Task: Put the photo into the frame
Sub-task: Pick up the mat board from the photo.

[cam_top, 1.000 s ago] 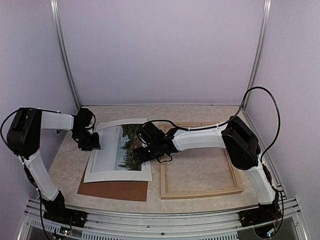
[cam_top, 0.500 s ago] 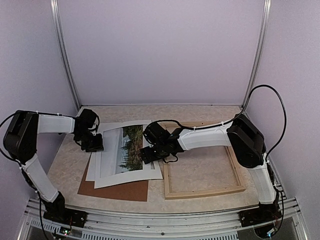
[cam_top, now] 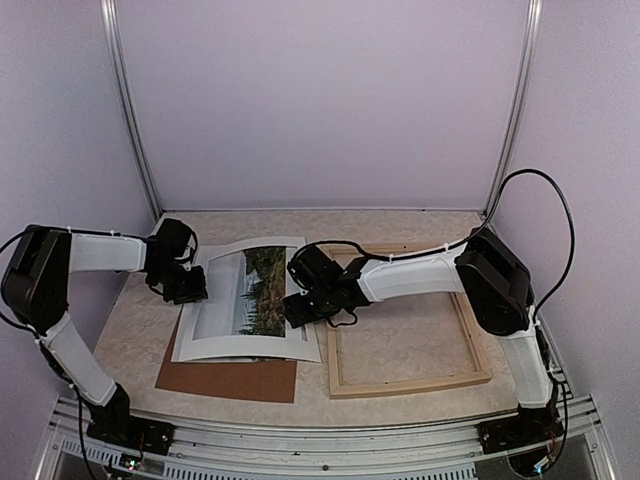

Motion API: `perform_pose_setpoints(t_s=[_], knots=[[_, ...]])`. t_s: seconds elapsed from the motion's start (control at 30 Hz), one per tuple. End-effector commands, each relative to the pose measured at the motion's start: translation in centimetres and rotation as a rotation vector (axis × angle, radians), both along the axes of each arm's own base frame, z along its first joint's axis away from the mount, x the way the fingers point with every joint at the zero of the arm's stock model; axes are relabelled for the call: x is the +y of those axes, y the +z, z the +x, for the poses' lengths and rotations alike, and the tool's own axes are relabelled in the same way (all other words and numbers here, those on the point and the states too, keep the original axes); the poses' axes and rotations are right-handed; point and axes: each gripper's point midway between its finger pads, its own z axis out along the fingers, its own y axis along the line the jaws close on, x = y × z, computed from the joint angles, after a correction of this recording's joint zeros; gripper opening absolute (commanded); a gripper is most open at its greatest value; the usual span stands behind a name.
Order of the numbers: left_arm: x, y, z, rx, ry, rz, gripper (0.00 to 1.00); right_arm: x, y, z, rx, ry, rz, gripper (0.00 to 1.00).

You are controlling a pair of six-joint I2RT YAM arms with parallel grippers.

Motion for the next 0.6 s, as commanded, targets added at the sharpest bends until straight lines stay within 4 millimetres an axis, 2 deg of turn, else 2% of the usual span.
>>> perform_pose_setpoints(t_s=[0.0,0.37,0.57], knots=[[-1.1,1.2,0.5,-0.063,0.004,-0.059,0.30,-2.1,-1.6,-0.8,0.062,-0.021,-0.058,0.68],[-1.3,2.3,0.7,-0.102,0.004,-0.021,0.19,-2.0,-1.6,-1.0,0.072,-0.006,-0.054,0.69],[-0.6,3.5,0.7,-0.133,0.016,0.014,0.18,-2.2,0.2,-0.3,0.053,-0.004,-0.030,0.76]])
